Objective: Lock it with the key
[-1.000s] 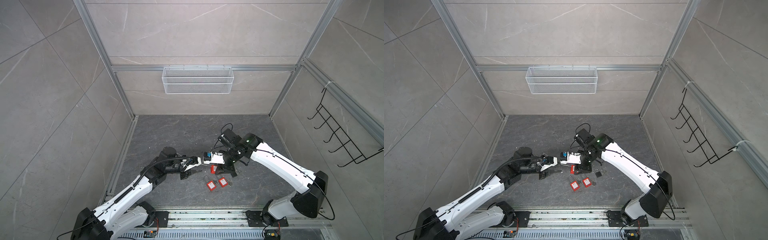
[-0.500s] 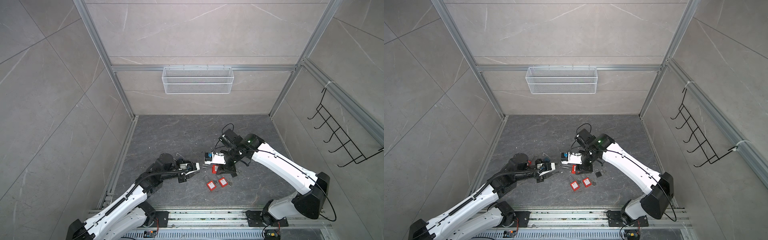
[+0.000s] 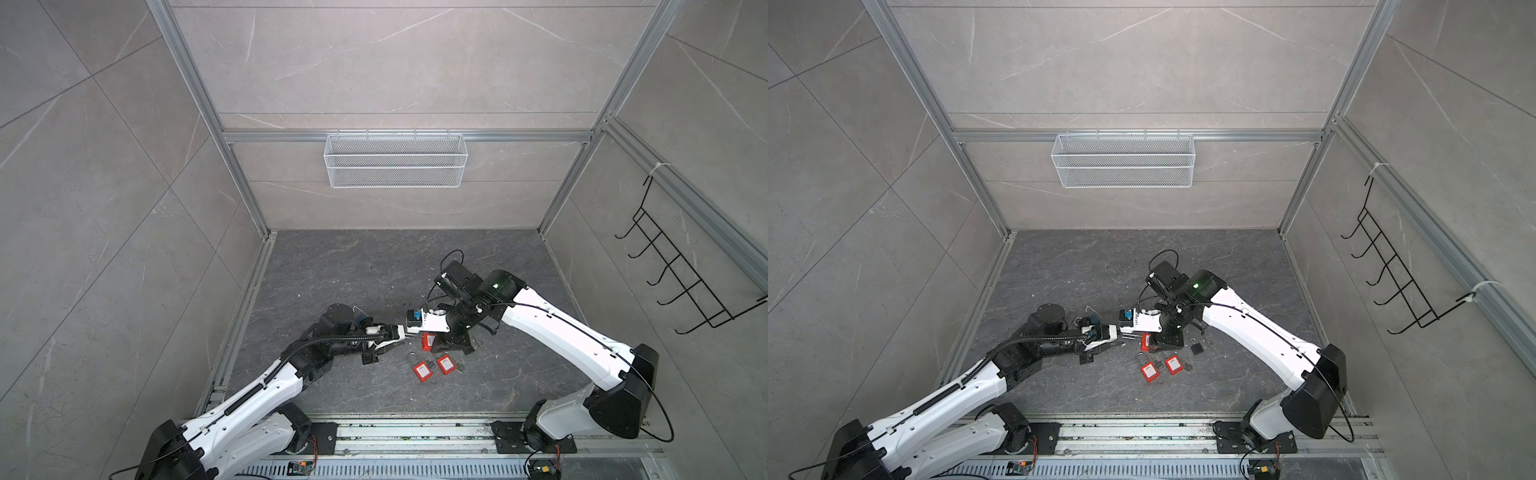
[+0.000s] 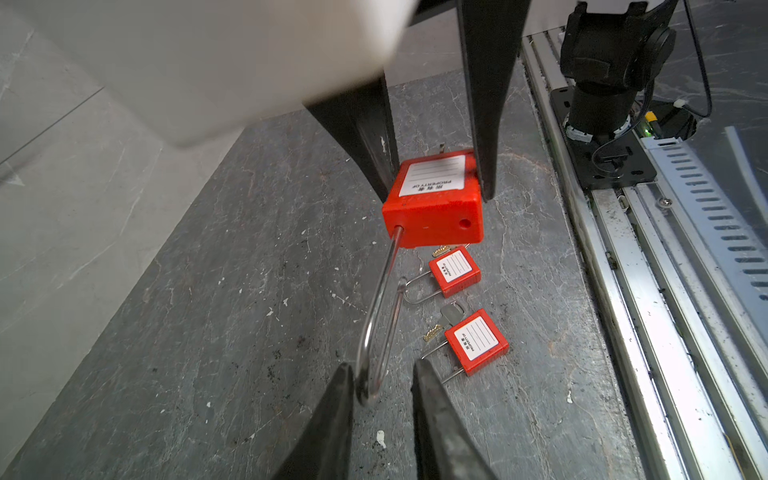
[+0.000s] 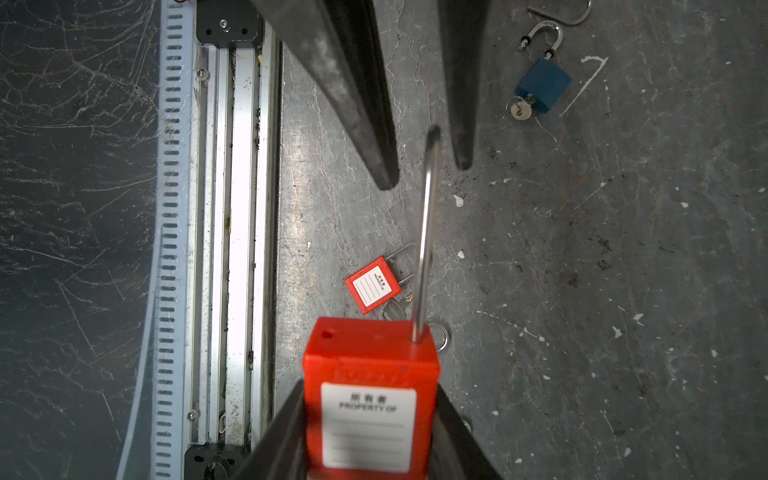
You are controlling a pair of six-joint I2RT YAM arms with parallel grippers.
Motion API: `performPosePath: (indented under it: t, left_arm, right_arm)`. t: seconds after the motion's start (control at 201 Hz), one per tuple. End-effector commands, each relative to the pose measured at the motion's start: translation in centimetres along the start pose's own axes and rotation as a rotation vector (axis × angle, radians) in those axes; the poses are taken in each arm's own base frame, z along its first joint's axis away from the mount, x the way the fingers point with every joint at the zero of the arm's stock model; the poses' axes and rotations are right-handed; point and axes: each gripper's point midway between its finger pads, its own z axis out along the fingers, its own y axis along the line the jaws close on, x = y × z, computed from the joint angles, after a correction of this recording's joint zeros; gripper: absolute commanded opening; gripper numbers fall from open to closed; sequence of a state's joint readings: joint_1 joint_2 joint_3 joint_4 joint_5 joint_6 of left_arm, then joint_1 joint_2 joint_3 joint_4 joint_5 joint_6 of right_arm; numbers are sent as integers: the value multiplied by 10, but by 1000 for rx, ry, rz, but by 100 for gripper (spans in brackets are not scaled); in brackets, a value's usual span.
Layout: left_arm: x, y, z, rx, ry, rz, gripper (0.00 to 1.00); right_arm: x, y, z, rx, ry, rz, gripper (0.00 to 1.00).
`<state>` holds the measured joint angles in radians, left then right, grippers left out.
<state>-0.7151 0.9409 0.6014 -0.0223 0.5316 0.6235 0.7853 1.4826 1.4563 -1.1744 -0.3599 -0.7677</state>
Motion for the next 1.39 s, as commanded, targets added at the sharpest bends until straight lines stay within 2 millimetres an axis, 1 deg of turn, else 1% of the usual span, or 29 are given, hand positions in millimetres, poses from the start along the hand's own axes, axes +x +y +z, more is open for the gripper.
performPosePath:
  t: [0.0, 0.224, 0.279, 0.413, 0.458, 0.583, 0.603, 0.672, 0.857, 0.936, 1.066, 1.116, 1.225, 1.325, 1.39]
  left_arm:
    - [-28, 2, -3, 27, -85, 30, 22]
    - [-36, -2, -3, 59, -112, 22, 15]
    - [-37, -2, -2, 63, -114, 19, 11]
    - [-35, -4, -1, 80, -114, -3, 9]
    - [-35, -7, -1, 91, -118, -10, 6]
    - [-35, -13, -1, 112, -126, -31, 6]
    - [-35, -13, -2, 111, -127, -31, 8]
    - [-35, -14, -3, 102, -125, -29, 17]
    - [-33, -14, -4, 96, -117, -34, 22]
    - [-31, -16, -3, 103, -113, -38, 21]
    - [-32, -17, -1, 108, -114, -40, 14]
    - [-32, -17, -1, 110, -113, -45, 12]
    - [-35, -15, 1, 114, -124, -60, 0]
    - [-37, -14, 2, 118, -137, -81, 0]
    - [-38, -14, 2, 116, -148, -95, 0]
  right_arm:
    - [-2, 5, -8, 22, -20, -26, 30]
    - [1, 5, -7, 20, 0, -36, 30]
    - [1, 3, -5, 30, 2, -41, 30]
    - [-6, -2, -5, 88, -19, -79, 31]
    - [-9, -4, -5, 109, -30, -88, 31]
    - [-11, -9, -5, 133, -31, -89, 32]
    - [-11, -10, -5, 134, -30, -87, 32]
    - [-10, -11, -4, 132, -20, -85, 32]
    - [-8, -8, -1, 110, -8, -80, 32]
    - [-8, -7, 0, 100, -8, -78, 32]
    - [-8, -8, 1, 100, -7, -79, 33]
    - [-8, -8, 1, 99, -8, -79, 35]
    - [-5, -9, 4, 101, 9, -79, 39]
    - [-2, -14, 4, 130, 26, -67, 48]
    - [-1, -15, 2, 147, 23, -70, 55]
